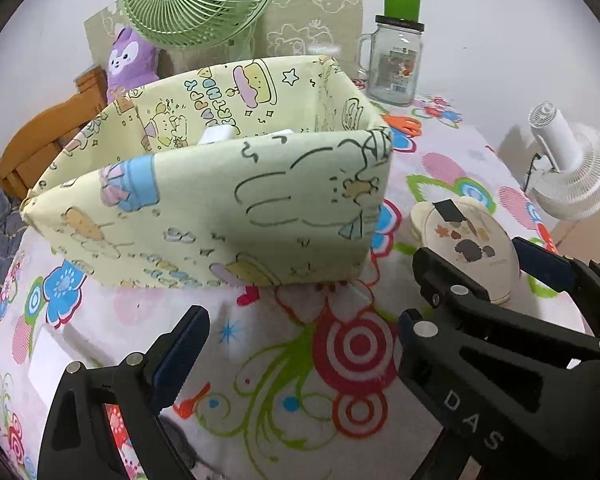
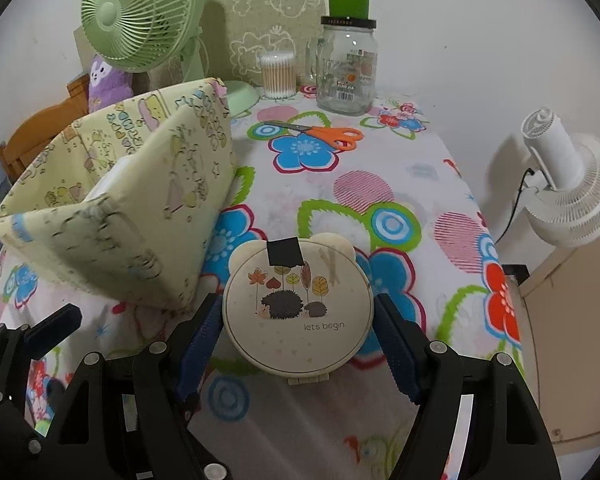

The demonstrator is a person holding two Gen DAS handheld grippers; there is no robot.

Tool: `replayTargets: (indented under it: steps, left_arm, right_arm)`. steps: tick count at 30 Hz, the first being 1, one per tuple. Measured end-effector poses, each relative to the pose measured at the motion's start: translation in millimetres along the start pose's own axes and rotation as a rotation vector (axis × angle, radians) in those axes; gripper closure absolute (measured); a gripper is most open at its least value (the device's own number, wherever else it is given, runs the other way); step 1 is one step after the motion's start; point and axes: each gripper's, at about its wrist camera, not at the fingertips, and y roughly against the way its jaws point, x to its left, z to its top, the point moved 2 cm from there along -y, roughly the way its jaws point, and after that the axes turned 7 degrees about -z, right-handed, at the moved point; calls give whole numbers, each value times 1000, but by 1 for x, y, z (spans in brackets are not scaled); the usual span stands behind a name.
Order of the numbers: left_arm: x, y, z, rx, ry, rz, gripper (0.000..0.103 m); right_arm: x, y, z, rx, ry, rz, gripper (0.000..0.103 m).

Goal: Organize rigid objects

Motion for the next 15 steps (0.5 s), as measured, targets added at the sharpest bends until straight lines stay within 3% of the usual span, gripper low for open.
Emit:
replayTargets:
  steps: [15]
  left_arm:
    - [20,45,-22,-39,-32,-19,7]
  right_arm:
    - [23,48,-23,-33,-28,-4,26]
